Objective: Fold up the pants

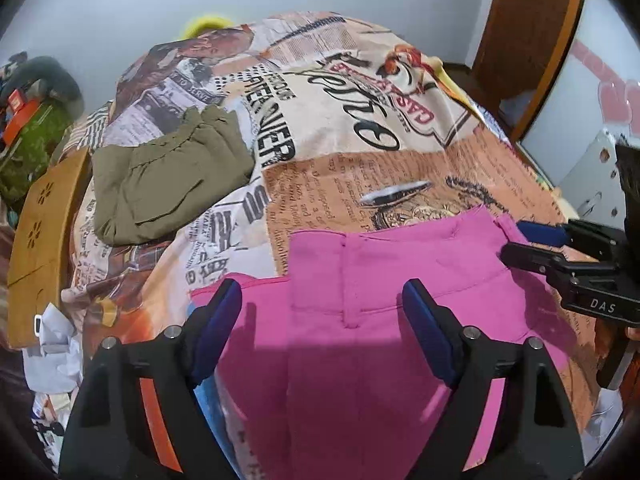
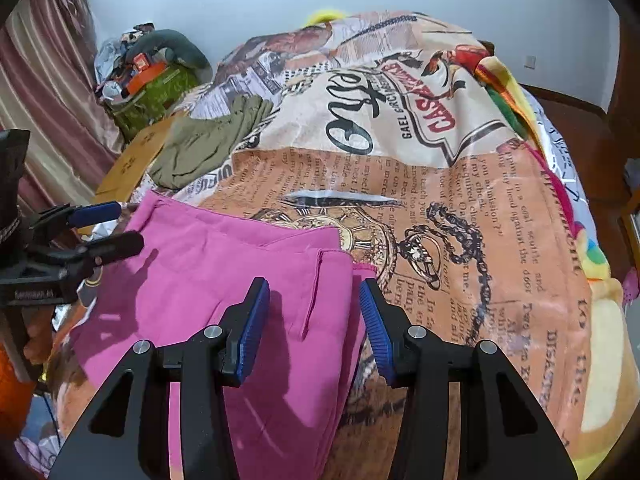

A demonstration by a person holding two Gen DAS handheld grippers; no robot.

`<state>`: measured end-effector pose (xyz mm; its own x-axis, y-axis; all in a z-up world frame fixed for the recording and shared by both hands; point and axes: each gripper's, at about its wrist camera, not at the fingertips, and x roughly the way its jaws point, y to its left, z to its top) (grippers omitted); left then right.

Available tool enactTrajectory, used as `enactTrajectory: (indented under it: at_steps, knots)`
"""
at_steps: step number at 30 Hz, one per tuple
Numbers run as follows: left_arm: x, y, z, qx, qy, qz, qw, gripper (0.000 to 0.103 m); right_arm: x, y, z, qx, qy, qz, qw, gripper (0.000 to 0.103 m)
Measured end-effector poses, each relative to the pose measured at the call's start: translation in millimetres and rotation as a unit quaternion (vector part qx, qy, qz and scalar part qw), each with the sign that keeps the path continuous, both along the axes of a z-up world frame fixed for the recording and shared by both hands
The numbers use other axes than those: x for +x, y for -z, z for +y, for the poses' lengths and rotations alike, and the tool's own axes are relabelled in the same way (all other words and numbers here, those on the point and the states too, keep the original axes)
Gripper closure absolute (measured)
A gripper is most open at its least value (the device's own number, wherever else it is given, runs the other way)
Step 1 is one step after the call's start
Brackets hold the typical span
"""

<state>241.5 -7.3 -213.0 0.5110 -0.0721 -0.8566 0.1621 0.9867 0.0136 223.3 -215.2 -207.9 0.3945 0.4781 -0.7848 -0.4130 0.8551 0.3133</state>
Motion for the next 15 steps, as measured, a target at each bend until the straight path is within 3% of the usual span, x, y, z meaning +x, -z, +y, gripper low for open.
enactTrajectory:
  at_steps: [5,10,15]
  knots:
    - [3.5,17.4,-1.4,0.014,-0.006,0.011,0.9998,0.042,5.7,10.7,3.8,-0.003,-0.007,0.0,1.0,0.063]
    - [4.5,22.3,2.2,0.008,-0.016,0.007,0.9998,0.043,6.2,16.7,3.3,-0.003,-0.01,-0.003,1.0,0.074]
    - [2.7,25.0,2.0,0.013,-0.016,0.004,0.9998,0.042,5.0,14.1,6.2,-0.018,-0.013,-0.004,1.0,0.074]
